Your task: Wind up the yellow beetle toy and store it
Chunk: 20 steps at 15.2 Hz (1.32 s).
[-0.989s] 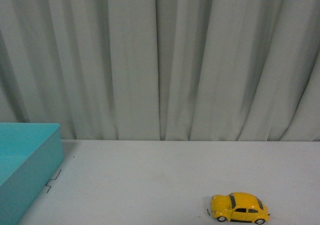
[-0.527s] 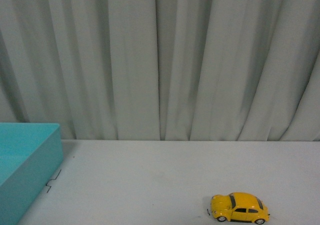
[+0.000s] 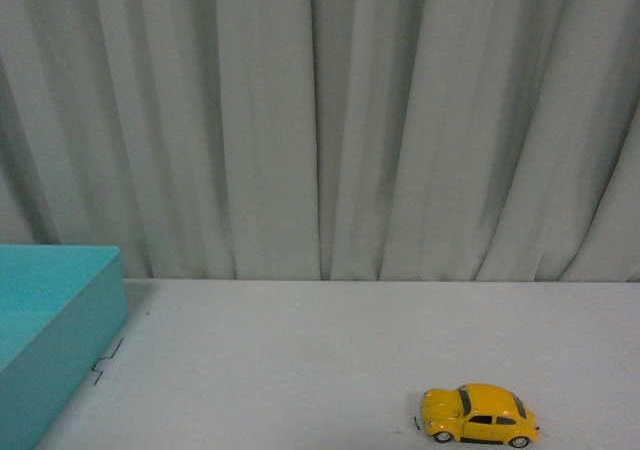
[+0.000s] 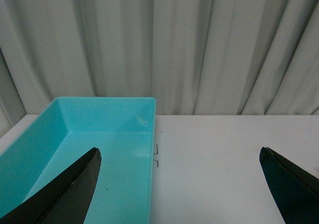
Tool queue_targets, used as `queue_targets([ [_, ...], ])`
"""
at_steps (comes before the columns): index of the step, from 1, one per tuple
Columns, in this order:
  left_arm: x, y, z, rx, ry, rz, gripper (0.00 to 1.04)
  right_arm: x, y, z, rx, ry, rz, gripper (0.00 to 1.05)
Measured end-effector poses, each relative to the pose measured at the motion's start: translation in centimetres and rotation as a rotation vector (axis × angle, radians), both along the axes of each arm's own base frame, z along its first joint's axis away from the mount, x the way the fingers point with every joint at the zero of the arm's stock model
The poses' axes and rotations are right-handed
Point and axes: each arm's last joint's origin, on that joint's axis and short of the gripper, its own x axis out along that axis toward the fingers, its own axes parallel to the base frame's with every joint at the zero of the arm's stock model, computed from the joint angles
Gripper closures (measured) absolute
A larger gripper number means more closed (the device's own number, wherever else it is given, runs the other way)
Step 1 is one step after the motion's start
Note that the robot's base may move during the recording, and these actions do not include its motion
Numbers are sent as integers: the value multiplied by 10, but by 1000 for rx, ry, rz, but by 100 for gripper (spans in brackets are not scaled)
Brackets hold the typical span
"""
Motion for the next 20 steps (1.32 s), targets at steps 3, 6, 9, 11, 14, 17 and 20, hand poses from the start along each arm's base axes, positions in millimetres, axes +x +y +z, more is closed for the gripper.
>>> queue_targets([
  [3, 0, 0, 0, 0, 0, 1, 7, 46, -38, 29, -12, -131, -79, 7],
  [6, 0, 0, 0, 0, 0, 0, 7, 118, -50, 40, -20, -172, 33, 7],
  [9, 0, 0, 0, 0, 0, 0, 7, 221, -16, 38, -41, -197, 395, 7],
  [11, 0, 0, 0, 0, 0, 1, 7, 250, -3, 30, -34, -199, 584, 7],
  [14, 0, 0, 0, 0, 0, 0, 7, 284, 10, 9, -63, -108, 880, 7],
  [17, 0, 0, 0, 0, 0, 0, 7, 299, 16, -5, -144, -1, 1143, 7],
  [20, 0, 0, 0, 0, 0, 0, 7, 300, 16, -25, -269, 123, 1285, 7],
])
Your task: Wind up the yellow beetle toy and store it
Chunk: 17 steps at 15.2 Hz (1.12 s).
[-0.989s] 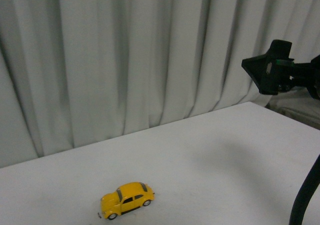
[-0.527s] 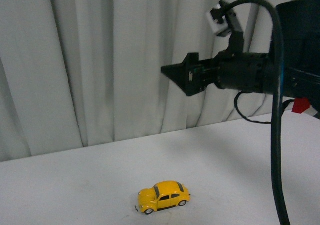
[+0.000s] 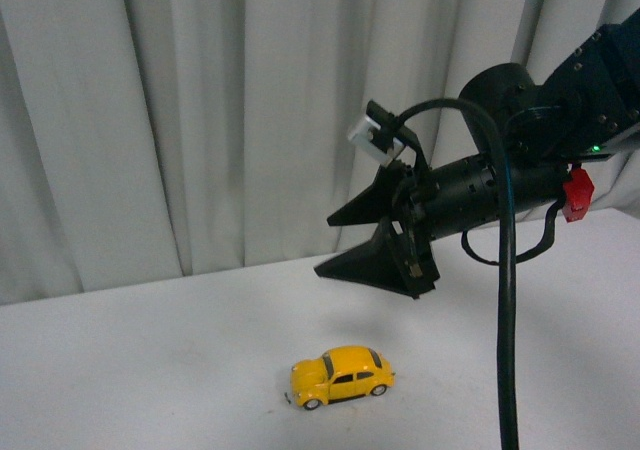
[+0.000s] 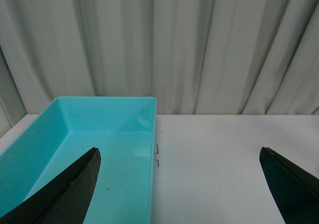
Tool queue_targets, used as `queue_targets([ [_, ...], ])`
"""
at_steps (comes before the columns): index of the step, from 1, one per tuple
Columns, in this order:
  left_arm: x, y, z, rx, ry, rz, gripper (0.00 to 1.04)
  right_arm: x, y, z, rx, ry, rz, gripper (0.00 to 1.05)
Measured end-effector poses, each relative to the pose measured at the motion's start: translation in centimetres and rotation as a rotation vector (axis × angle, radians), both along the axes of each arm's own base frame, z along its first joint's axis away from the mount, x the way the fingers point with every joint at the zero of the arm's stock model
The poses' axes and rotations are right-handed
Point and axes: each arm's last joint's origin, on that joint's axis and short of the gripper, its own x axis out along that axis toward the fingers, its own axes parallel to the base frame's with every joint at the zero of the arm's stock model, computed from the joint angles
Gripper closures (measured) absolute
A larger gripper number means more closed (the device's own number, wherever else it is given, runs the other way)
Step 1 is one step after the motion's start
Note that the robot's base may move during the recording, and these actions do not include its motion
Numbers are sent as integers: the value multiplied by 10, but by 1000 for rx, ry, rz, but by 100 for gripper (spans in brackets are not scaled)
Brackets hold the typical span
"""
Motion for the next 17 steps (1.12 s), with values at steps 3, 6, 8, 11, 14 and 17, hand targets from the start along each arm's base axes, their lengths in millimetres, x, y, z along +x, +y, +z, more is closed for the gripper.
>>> queue_targets([
  [3, 0, 0, 0, 0, 0, 0, 7, -11, 0, -42, -209, 73, 202, 7],
  [6, 0, 0, 0, 0, 0, 0, 7, -5, 1, -63, -394, -55, 428, 7],
  [8, 0, 0, 0, 0, 0, 0, 7, 4, 1, -72, -414, -67, 447, 7],
  [11, 0, 0, 0, 0, 0, 0, 7, 15, 3, -77, -435, -65, 460, 7],
  [14, 0, 0, 0, 0, 0, 0, 7, 21, 8, -81, -459, -68, 473, 7],
  [17, 0, 0, 0, 0, 0, 0, 7, 24, 16, -82, -466, -81, 480, 7],
])
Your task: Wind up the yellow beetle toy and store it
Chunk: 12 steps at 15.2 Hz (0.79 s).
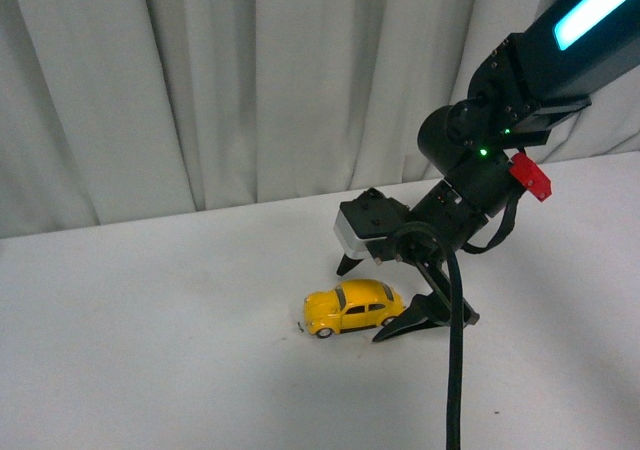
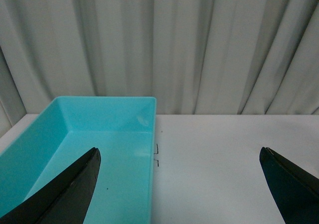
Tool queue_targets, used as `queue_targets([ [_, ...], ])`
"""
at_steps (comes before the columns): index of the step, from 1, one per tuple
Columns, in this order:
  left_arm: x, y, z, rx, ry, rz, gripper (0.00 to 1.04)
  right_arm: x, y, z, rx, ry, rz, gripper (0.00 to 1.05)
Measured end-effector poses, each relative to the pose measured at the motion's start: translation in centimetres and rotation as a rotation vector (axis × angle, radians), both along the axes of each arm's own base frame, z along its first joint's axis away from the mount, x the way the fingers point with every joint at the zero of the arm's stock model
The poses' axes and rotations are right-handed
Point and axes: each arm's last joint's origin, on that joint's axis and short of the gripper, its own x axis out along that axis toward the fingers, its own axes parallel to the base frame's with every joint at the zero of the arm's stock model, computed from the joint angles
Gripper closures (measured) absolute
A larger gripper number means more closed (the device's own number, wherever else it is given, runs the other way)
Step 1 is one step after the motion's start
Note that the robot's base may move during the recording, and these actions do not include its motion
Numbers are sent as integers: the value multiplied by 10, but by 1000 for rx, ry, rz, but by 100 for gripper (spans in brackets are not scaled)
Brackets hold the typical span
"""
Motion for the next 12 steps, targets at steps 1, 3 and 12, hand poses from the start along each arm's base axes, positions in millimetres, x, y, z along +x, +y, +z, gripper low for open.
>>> queue_targets([
  [1, 0, 0, 0, 0, 0, 0, 7, 2, 4, 0, -5, 3, -5, 13],
  [3, 0, 0, 0, 0, 0, 0, 7, 4, 8, -6, -5, 18, -26, 57],
  [12, 0, 0, 0, 0, 0, 0, 7, 6, 46, -5, 45, 25, -24, 62],
])
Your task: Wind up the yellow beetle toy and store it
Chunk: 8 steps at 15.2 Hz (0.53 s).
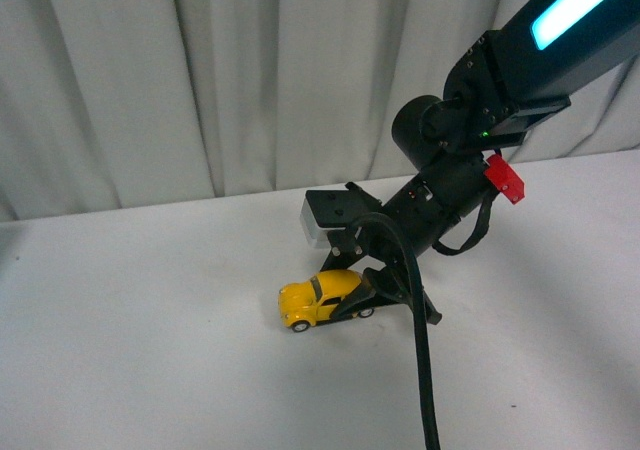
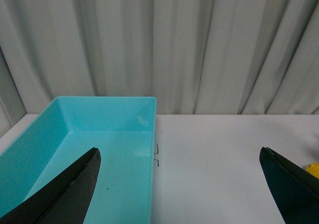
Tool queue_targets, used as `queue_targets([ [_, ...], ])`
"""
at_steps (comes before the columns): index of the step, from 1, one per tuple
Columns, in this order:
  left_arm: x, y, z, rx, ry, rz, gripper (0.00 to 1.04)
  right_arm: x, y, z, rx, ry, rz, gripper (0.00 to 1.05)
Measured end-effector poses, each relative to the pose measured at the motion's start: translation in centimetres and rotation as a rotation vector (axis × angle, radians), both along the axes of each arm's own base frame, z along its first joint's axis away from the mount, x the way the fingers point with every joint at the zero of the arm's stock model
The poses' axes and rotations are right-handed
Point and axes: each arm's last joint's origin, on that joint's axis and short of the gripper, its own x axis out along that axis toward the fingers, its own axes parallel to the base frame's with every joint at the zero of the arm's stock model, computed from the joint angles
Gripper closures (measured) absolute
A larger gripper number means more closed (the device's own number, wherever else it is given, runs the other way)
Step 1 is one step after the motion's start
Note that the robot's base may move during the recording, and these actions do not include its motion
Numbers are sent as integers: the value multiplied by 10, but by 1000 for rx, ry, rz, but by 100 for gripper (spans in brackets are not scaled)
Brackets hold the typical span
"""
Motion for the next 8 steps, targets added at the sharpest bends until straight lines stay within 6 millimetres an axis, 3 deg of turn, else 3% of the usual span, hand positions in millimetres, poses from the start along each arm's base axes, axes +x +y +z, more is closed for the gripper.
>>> queue_targets([
  [4, 0, 0, 0, 0, 0, 0, 7, -6, 3, -8, 10, 17, -37, 63],
  [8, 0, 0, 0, 0, 0, 0, 7, -11, -11, -10, 8, 31, -69, 63],
])
